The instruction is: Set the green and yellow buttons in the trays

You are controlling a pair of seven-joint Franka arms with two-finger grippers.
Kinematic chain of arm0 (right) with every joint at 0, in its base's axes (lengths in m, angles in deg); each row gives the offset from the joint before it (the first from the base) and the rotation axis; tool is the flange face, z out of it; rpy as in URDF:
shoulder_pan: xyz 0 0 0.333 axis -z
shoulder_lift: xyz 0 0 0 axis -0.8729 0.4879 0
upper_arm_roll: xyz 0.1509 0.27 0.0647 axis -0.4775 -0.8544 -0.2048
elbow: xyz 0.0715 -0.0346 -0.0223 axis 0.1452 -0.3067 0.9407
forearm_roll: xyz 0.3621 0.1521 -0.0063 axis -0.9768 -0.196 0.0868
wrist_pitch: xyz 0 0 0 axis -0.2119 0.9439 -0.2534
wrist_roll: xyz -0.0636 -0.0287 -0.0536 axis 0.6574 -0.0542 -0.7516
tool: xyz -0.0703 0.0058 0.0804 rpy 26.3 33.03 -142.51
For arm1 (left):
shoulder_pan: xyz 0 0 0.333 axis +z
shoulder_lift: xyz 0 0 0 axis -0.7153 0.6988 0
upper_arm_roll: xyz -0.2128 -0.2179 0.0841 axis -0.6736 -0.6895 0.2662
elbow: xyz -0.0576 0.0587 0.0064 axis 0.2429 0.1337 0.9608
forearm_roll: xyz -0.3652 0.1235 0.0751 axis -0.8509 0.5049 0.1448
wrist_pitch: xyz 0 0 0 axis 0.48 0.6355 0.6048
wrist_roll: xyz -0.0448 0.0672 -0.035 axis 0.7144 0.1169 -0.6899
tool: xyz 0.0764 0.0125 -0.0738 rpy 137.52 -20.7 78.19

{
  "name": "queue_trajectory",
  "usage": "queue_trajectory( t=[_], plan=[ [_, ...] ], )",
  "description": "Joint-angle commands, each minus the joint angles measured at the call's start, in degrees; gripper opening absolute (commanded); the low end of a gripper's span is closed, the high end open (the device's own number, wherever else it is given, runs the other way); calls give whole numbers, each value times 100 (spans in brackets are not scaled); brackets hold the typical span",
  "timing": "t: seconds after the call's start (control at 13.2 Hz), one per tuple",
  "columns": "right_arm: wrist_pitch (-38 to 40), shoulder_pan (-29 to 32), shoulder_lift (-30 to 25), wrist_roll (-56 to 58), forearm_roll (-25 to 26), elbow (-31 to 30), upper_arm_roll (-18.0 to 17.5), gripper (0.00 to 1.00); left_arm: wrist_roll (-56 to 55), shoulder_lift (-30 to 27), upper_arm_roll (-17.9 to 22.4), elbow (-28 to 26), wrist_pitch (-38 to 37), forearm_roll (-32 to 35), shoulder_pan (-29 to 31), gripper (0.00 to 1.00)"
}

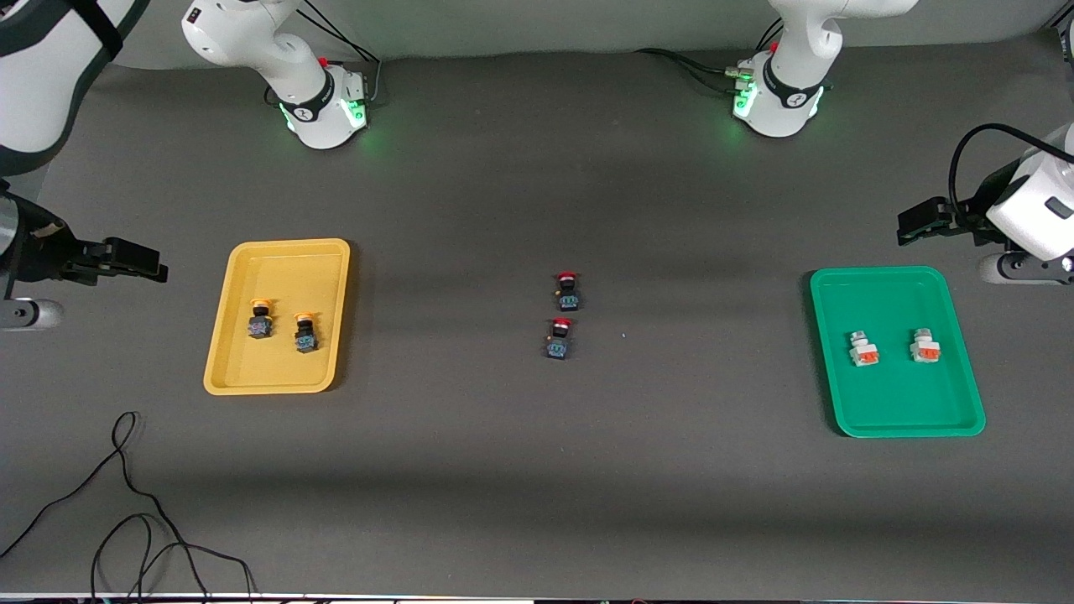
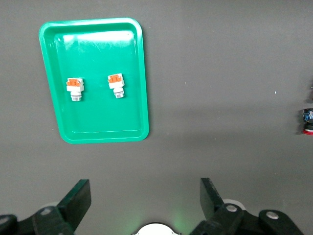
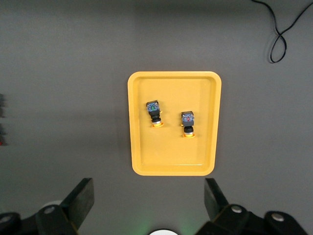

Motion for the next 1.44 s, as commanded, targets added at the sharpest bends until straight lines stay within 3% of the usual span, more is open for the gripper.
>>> queue_trajectory(
  t=[0.0,0.83,1.06,1.36],
  plan=[
    [90,-5,36,-105,55,72,63,100,-102,-151,31,-107,10,27,-60,99],
    [90,92,-79,-140,46,90,-121,100,-102,-160,31,-89,1,54,-60,99],
    [98,688,-140,-210,64,378,-735,100,-102,-160,31,-89,-7,54,-60,99],
    [151,1777,-298,-298,169,880,-1876,100,-102,-160,31,-98,-7,54,-69,99]
  ],
)
